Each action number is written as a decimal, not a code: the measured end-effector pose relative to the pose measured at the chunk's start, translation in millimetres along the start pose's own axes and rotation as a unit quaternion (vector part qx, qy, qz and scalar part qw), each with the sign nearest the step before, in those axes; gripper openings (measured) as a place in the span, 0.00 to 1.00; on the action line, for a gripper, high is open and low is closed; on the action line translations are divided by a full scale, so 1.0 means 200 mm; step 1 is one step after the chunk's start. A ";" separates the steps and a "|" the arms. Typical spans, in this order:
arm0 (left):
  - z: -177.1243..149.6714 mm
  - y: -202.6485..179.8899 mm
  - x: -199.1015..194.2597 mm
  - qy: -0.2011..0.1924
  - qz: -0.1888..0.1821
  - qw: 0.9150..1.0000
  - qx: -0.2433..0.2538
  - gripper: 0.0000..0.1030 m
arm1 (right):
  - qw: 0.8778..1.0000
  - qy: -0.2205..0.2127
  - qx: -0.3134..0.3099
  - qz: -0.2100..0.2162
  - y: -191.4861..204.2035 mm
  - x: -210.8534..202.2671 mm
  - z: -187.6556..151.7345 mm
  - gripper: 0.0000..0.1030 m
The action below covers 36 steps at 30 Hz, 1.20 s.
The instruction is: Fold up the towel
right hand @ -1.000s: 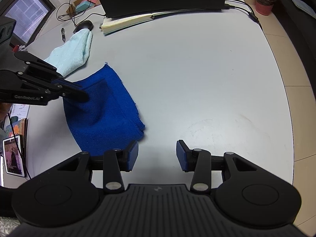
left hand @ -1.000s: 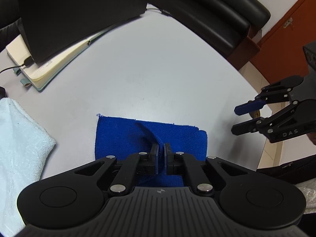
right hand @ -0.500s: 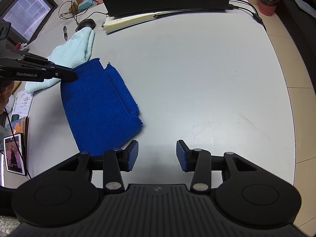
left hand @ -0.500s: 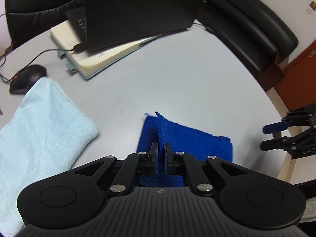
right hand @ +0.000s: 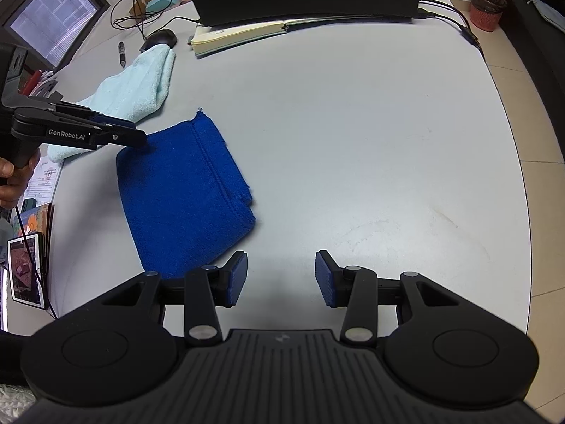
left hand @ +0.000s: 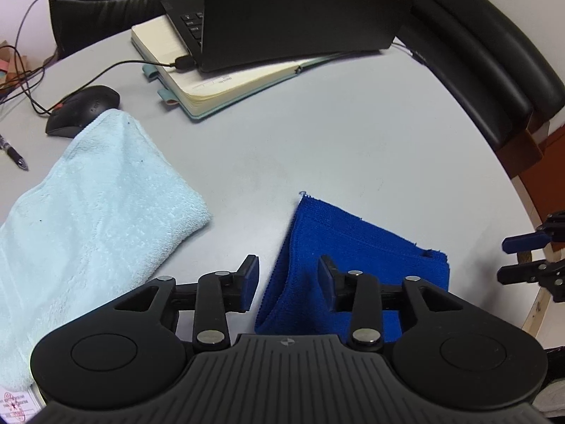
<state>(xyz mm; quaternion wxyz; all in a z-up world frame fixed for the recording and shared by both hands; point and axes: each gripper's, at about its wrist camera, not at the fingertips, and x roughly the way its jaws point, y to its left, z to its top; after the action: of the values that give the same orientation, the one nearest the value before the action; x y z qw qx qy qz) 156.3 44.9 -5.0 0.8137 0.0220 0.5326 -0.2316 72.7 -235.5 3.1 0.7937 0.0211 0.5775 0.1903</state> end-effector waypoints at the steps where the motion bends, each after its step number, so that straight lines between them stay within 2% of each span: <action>1: 0.00 -0.01 -0.01 -0.003 -0.002 1.000 -0.002 0.41 | 1.000 -0.001 -0.005 0.003 0.01 0.00 0.01 0.43; 6: -0.04 -0.05 -0.07 -0.006 -0.017 1.000 -0.012 0.42 | 0.999 0.003 -0.035 0.019 0.08 0.04 0.05 0.42; 11: -0.10 -0.12 -0.08 0.008 -0.028 1.000 -0.007 0.42 | 0.998 0.007 -0.062 0.031 0.14 0.07 0.09 0.42; 15: -0.16 -0.15 -0.06 0.020 -0.031 0.999 -0.016 0.42 | 0.995 0.009 -0.086 0.040 0.20 0.10 0.12 0.42; 26: -0.24 -0.14 -0.08 0.021 -0.026 0.999 -0.043 0.44 | 0.983 0.026 -0.172 0.061 0.38 0.24 0.18 0.42; 32: -0.27 -0.14 -0.09 0.021 -0.024 0.998 -0.054 0.45 | 0.978 0.045 -0.200 0.042 0.39 0.34 0.15 0.42; 36: -0.27 -0.15 -0.09 0.022 -0.026 0.998 -0.054 0.45 | 0.978 0.058 -0.198 0.033 0.35 0.36 0.11 0.42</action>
<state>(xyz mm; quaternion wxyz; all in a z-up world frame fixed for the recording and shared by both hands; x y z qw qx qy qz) 92.2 39.7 -6.7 0.7953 -0.0311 0.5629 -0.2229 92.6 -142.2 -36.7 0.7407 -0.1285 0.5725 0.3274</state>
